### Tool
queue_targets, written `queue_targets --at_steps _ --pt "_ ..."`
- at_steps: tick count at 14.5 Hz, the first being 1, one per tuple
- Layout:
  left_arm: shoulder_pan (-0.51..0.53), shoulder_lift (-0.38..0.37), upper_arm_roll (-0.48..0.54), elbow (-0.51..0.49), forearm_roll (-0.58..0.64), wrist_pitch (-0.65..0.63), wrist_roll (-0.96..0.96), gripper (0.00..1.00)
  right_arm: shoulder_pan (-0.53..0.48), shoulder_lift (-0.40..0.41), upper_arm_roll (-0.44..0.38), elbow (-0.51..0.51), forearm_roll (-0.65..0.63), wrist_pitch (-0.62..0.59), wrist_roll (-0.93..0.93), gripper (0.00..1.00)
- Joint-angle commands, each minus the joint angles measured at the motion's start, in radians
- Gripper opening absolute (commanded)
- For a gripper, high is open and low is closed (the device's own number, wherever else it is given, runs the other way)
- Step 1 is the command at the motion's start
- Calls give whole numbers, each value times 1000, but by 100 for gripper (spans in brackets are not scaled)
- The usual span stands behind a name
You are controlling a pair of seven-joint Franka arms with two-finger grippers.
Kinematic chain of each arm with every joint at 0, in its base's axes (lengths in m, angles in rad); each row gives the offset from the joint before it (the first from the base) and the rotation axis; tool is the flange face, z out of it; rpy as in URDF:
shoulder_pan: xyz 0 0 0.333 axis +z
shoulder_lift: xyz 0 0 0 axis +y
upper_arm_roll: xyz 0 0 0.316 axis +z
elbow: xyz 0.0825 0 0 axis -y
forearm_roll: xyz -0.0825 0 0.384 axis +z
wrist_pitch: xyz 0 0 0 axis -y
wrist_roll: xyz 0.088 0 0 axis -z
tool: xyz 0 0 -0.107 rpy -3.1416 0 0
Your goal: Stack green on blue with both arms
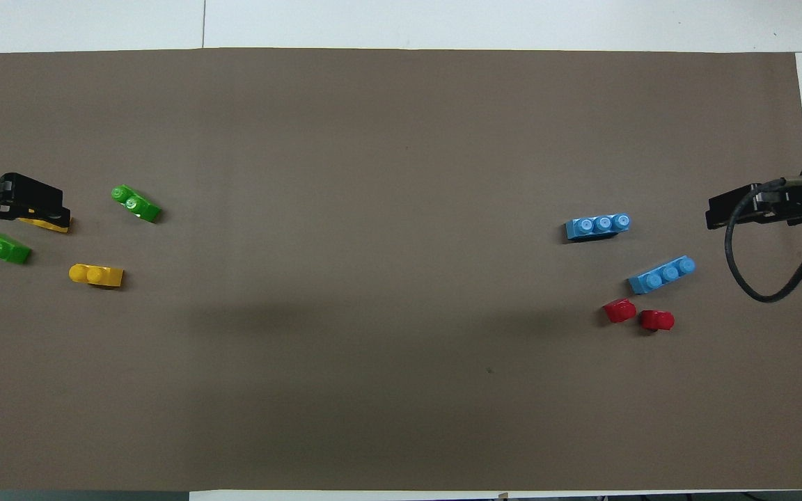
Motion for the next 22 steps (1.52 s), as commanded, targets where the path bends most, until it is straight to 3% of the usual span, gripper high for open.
queue_targets --at_steps 1,9,13,18,22 --pt "-5 -13 2 -3 11 9 12 100 -11 -23 8 -25 -18 -10 -7 100" --pt "-6 -11 2 -5 13 12 10 100 -15 -27 2 -38 -3 30 -39 100" --pt "-6 -19 2 -14 26 12 -1 100 -9 -2 3 -74 6 148 314 99" --pt "3 -97 2 -219 27 255 -275 100 -35 119 -1 -59 242 228 846 97" --pt "11 -62 4 -267 24 328 -384 100 -78 200 -1 -63 420 248 1074 97"
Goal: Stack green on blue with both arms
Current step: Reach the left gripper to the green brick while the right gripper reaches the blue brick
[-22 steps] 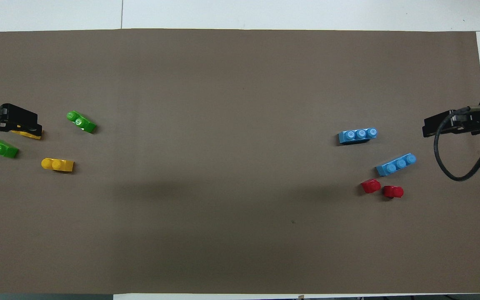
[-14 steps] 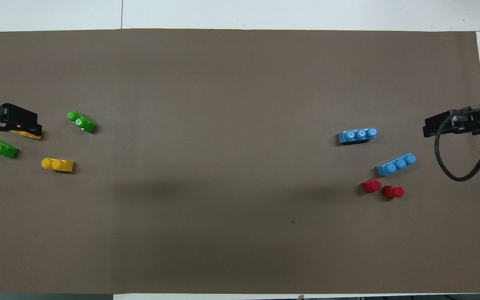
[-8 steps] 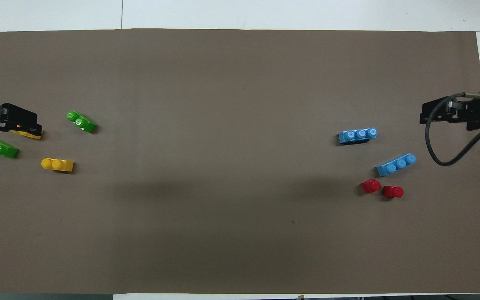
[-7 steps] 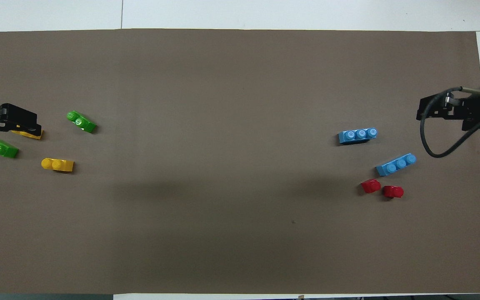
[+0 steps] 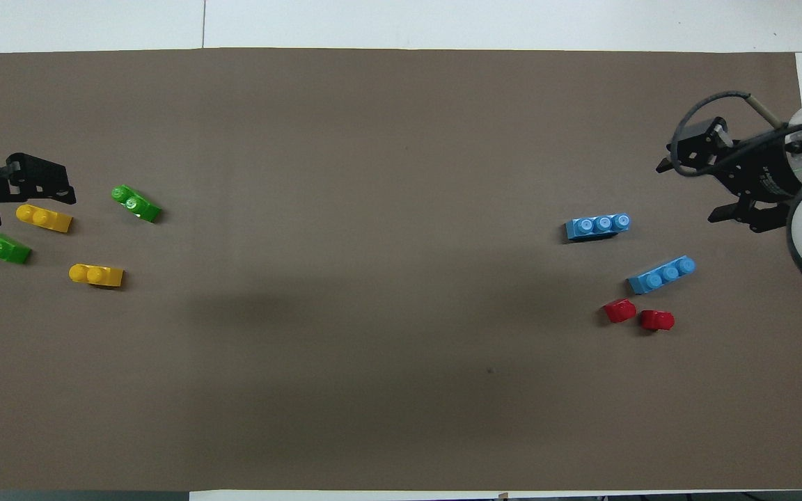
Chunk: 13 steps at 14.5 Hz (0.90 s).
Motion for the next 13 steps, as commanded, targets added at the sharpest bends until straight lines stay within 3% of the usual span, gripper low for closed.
queue_targets --at_steps 1,7,13 --pt "8 12 -2 -52 13 58 -105 100 -38 53 5 -1 100 30 99 97" --pt "33 154 -2 -53 -10 159 -250 100 -85 101 5 -109 166 87 126 97" --pt "71 265 0 -52 -14 308 -267 100 -99 188 6 -130 172 145 73 97"
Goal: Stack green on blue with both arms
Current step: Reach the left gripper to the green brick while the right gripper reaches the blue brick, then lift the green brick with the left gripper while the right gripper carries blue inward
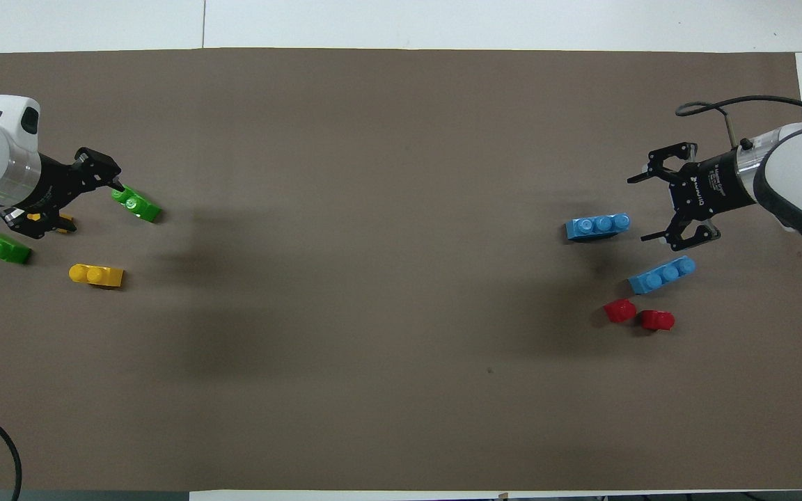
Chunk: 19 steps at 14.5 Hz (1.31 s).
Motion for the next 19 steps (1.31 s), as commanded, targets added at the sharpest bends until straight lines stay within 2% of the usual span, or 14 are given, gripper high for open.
queue_targets --at_steps 1,4,10,11,12,13,14,16,18,19 --pt "11 50 -4 0 -9 64 -18 100 -19 19 11 -21 28 52 -33 97" --pt "11 104 -6 0 -9 151 -130 100 -19 30 11 -60 77 98 -89 97" --pt "19 149 -6 -17 -30 249 -242 100 -19 44 11 -126 120 164 -178 97" --pt "19 147 -6 -34 -37 275 -244 100 -19 44 11 -129 123 166 -197 91" --pt "17 149 -6 -47 -40 292 -245 100 -19 44 11 -129 126 169 -227 76" --pt "17 149 -6 -58 -40 305 -245 100 -19 44 11 -129 126 174 -258 45" --pt "15 149 -6 -67 -40 315 -244 100 -19 44 11 -133 126 183 -264 25" --pt "15 149 -6 -75 -40 322 -244 100 -21 44 11 -140 126 184 -306 0" --pt "14 149 -6 -74 -40 320 -244 99 -27 44 11 -133 126 183 -410 0" --pt "14 149 -6 -74 -40 322 -244 93 -25 45 11 -117 126 177 -410 0"
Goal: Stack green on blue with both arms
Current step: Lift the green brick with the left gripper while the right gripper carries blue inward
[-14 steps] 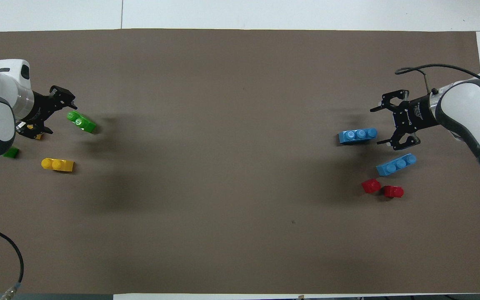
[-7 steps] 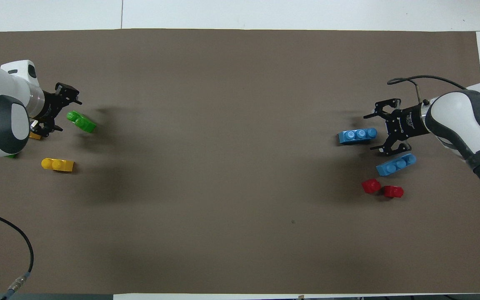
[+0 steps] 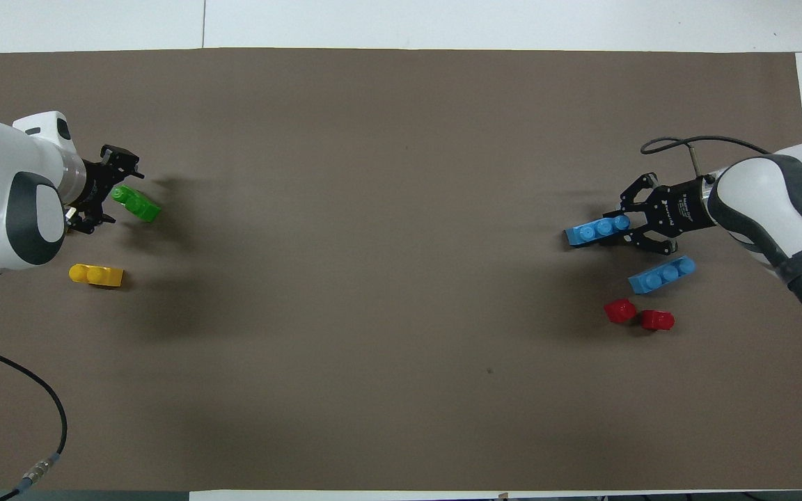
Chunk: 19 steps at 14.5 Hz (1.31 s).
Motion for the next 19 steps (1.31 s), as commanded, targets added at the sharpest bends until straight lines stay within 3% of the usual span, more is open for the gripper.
queue_targets --at_steps 1,2,3,4,5,8,12,16,19 --pt "7 -9 -5 -21 -12 30 -9 80 -15 -4 11 35 31 -8 -62 0" --pt "7 -9 -5 -21 -12 32 -11 60 -3 -4 11 80 31 -48 -27 0" --pt "8 -9 -5 -21 -12 36 -8 24 14 -6 12 129 31 -84 51 0" --pt "8 -8 -5 -23 -12 44 -8 5 48 -12 12 169 29 -109 146 0" --pt "10 -8 -5 -21 -12 46 -8 0 85 -16 12 207 29 -128 246 0" --pt "10 -8 -5 -20 -12 46 -6 0 203 -53 17 267 31 -142 510 0" --pt "-19 -32 -5 -7 -12 -28 -32 0 347 -72 25 266 49 -105 708 0" --pt "-82 -161 -4 -3 -12 -181 -179 0 525 -101 25 169 48 102 897 0" --pt "-128 -253 -5 14 -12 -315 -299 0 646 -124 26 28 48 339 1036 0"
